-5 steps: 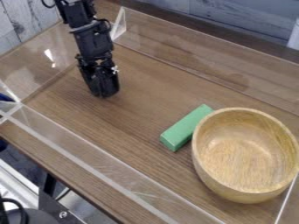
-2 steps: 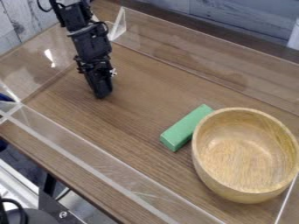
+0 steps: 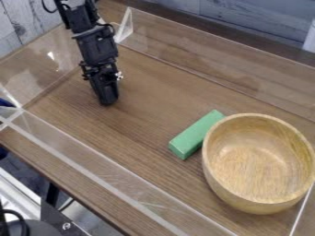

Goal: Remove the green block from inside the brown bowl and put it on the table

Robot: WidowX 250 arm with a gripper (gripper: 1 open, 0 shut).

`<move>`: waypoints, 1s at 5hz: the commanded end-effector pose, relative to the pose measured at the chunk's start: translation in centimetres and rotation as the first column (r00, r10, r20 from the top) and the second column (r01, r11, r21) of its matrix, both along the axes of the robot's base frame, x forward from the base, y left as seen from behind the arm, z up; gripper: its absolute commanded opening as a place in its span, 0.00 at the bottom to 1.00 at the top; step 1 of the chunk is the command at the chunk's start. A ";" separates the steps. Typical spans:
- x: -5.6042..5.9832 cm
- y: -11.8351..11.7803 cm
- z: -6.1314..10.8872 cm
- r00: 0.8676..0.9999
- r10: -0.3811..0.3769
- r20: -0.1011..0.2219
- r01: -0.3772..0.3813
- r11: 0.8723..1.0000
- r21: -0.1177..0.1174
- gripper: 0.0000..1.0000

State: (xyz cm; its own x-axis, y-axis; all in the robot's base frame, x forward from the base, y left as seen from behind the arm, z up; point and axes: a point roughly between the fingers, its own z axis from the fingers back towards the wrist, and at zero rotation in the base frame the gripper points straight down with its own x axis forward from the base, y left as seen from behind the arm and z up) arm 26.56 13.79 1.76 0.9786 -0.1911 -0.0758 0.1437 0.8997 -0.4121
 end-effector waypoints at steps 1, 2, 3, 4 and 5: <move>1.2 -0.2 1.0 0.999 -0.048 0.007 0.048 0.999 0.001 0.00; 1.6 -0.3 1.3 0.997 -0.079 0.014 0.079 0.997 0.019 0.00; 1.9 -0.4 1.6 0.994 -0.108 0.018 0.108 0.994 0.034 0.00; 1.9 -0.9 2.3 0.992 -0.122 0.044 0.120 0.991 0.051 0.00; 1.9 -1.4 2.8 0.988 -0.134 0.070 0.130 0.989 0.068 0.00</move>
